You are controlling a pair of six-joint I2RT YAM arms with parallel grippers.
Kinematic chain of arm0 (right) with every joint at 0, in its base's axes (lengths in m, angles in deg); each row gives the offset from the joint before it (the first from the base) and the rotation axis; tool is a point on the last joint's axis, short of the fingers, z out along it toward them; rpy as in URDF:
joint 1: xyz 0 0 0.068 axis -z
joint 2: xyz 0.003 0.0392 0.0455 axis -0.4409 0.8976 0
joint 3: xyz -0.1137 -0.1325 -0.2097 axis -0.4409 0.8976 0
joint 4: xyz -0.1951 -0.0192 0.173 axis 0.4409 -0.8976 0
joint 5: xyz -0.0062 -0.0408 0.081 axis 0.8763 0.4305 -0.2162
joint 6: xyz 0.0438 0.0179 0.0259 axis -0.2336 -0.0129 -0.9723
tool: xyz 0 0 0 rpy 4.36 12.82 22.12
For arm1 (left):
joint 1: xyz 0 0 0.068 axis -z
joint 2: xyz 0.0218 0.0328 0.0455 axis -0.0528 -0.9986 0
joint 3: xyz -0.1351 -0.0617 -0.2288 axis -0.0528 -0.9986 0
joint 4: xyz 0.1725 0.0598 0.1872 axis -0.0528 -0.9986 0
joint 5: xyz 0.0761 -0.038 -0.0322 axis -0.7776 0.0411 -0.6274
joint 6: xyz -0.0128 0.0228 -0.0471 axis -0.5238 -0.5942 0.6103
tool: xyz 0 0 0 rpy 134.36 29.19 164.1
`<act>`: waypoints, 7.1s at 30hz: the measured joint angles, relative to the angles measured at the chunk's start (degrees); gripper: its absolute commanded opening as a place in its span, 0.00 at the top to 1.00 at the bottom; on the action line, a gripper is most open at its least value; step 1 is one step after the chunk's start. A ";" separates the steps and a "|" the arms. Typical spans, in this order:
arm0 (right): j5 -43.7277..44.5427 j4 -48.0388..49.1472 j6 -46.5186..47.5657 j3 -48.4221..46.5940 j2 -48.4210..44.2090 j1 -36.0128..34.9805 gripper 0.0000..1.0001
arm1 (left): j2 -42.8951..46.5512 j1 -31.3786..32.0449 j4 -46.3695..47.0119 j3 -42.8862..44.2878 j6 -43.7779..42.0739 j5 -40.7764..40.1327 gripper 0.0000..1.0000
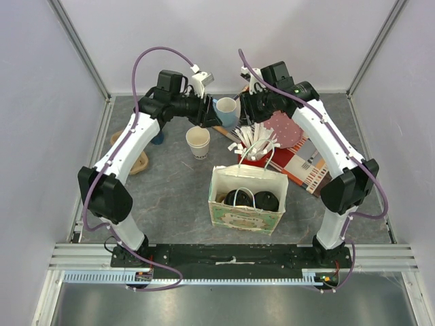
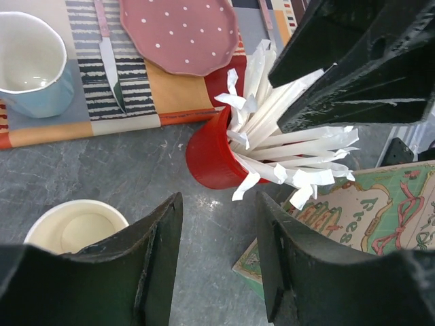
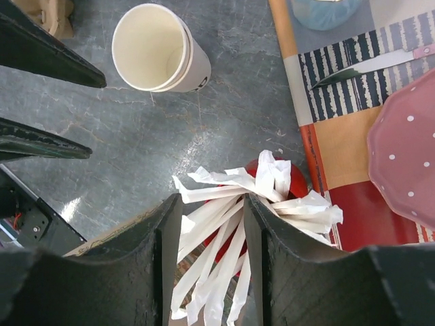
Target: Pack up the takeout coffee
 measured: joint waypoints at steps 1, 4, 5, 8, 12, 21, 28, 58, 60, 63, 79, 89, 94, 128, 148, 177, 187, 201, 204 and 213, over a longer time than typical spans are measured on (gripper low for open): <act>0.04 -0.09 0.35 0.28 0.17 -0.15 0.52 | 0.00 0.00 0.00 -0.17 0.00 0.15 0.47; 0.44 0.02 0.79 0.31 1.03 -0.35 0.57 | 0.00 0.00 -0.02 -0.33 0.00 0.98 0.47; 0.72 0.04 0.83 0.31 1.31 -0.48 0.59 | 0.00 0.00 0.00 -0.33 0.00 1.05 0.47; 1.70 0.09 1.14 0.31 2.14 -0.81 0.59 | 0.00 0.00 0.07 -0.33 0.00 1.29 0.47; 2.97 0.24 1.84 0.31 2.95 -1.60 0.57 | 0.00 0.00 0.33 -0.33 0.00 2.03 0.47; 5.88 1.09 3.15 -0.11 4.17 -2.69 0.85 | 0.00 0.00 0.39 -0.33 0.00 3.10 0.47; 6.45 1.18 3.85 -0.11 4.17 -2.67 1.00 | 0.00 0.00 0.39 -0.33 0.00 4.31 0.47; 11.65 4.48 -12.98 -10.60 -19.54 1.40 1.00 | -5.09 3.21 1.11 -0.33 -2.49 5.49 0.43; 11.67 7.04 -16.55 -8.50 -23.54 1.68 1.00 | -5.49 3.23 1.36 -0.31 -2.47 5.46 0.43; 9.70 10.51 -21.70 -5.07 -29.33 1.70 1.00 | -5.86 3.54 1.75 -0.28 -2.49 5.44 0.43; -2.54 8.90 -35.39 23.17 -50.23 1.81 1.00 | -7.13 7.63 4.00 -0.28 -2.38 5.25 0.46; 0.74 5.51 -33.79 32.39 -54.45 1.81 0.87 | -7.15 7.74 4.00 -0.28 -2.56 3.28 0.50; 1.51 4.15 -31.87 34.97 -55.08 1.81 0.36 | -7.72 8.15 3.98 -0.28 -2.91 2.23 0.55; 6.45 0.66 -27.02 28.50 -51.74 1.81 0.31 | -8.48 8.28 -0.50 2.45 -5.25 0.68 0.57; 6.25 0.63 -26.95 28.50 -52.15 1.81 0.31 | -8.48 8.26 -3.48 2.43 -7.69 0.96 0.74; 10.69 -5.09 -25.75 24.55 -48.19 1.81 0.31 | -1.31 8.26 -13.60 13.44 -14.03 0.90 0.98; 9.05 -2.03 -20.59 17.97 -41.24 1.81 0.32 | 1.86 8.26 -8.55 14.29 -14.47 1.60 0.98; 0.74 16.11 -6.05 18.95 -33.20 1.81 0.32 | 1.92 8.24 -7.89 17.73 -17.22 2.75 0.98; -1.31 19.96 -0.72 21.00 -30.27 1.81 0.32 | 2.05 8.24 -7.91 17.73 -17.25 2.91 0.98; -6.03 26.69 7.74 22.86 -24.04 -0.50 0.35 | 2.05 8.22 -7.72 17.75 -16.76 2.86 0.98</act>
